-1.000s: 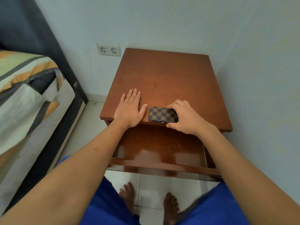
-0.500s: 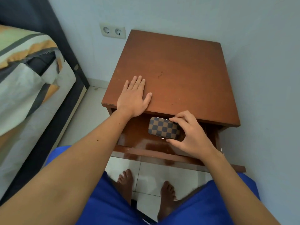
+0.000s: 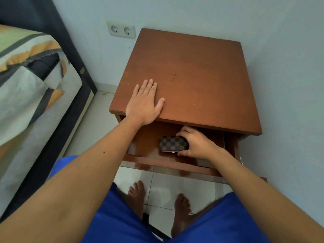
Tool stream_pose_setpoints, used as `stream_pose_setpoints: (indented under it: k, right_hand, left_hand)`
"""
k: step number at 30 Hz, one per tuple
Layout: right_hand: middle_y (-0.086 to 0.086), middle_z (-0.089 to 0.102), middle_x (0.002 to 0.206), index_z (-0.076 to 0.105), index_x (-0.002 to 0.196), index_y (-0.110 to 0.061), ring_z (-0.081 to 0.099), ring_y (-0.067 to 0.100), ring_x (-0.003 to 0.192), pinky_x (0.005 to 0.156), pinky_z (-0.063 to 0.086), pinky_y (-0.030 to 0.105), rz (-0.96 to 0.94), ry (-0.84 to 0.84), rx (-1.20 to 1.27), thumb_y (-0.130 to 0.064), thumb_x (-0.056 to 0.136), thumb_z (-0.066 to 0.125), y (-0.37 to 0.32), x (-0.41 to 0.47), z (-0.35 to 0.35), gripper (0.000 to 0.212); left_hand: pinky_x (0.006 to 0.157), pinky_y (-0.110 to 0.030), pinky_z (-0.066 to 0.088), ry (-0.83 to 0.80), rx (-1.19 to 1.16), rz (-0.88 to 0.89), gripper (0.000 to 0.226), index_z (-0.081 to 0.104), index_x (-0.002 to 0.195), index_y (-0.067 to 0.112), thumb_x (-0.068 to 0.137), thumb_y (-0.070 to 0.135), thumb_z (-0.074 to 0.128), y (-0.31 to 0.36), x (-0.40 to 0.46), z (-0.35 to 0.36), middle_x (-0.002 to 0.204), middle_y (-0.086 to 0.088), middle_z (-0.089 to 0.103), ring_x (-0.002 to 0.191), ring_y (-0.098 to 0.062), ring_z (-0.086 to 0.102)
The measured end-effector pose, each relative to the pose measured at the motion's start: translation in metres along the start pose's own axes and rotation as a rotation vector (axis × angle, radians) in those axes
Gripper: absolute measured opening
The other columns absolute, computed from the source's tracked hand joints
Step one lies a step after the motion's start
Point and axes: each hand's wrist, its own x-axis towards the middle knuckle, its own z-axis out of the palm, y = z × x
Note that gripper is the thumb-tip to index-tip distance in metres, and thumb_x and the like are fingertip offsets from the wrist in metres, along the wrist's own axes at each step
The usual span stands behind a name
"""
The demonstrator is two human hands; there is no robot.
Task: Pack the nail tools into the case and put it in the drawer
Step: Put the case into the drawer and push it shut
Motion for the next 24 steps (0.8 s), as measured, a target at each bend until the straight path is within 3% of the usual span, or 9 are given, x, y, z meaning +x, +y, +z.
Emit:
stream_pose_setpoints:
  k: [6,17,22,24]
  right_hand:
    - [0.01,0.02,0.172,0.044,0.151,-0.025,0.025,0.031,0.158,0.127,0.029,0.045,0.174,-0.138,0.058,-0.052,0.075,0.089,0.009,0.019,0.017,0.093]
    - [0.008,0.027,0.167,0.047,0.146,-0.027,0.028,0.033,0.155,0.126,0.032,0.049,0.141,-0.156,0.068,-0.047,0.074,0.091,0.009,0.014,0.025,0.087]
    - [0.004,0.043,0.15,0.05,0.148,-0.022,0.045,0.025,0.139,0.116,0.044,0.042,0.078,-0.1,0.038,-0.048,0.077,0.088,0.005,0.001,0.011,0.085]
    - [-0.001,0.052,0.143,0.055,0.146,-0.022,0.054,0.018,0.132,0.111,0.05,0.038,0.011,-0.006,0.035,-0.047,0.085,0.083,0.0,-0.014,-0.002,0.072]
  left_hand:
    - [0.133,-0.041,-0.001,0.002,0.0,-0.001,0.074,0.015,0.169,0.016,0.109,0.059,0.019,0.0,0.0,-0.001,0.178,-0.003,0.009,0.164,-0.018,0.001]
    - [0.133,-0.04,-0.001,0.002,0.004,0.0,0.074,0.015,0.169,0.016,0.109,0.059,0.02,0.0,-0.001,-0.001,0.178,-0.003,0.009,0.164,-0.018,0.001]
    - [0.133,-0.039,-0.002,0.004,-0.002,-0.002,0.074,0.015,0.169,0.017,0.109,0.06,0.02,0.001,-0.001,-0.002,0.178,-0.002,0.009,0.164,-0.018,0.001]
    - [0.133,-0.039,-0.001,0.005,-0.004,-0.002,0.074,0.016,0.169,0.017,0.109,0.06,0.02,0.001,-0.001,-0.002,0.177,-0.002,0.009,0.164,-0.018,0.002]
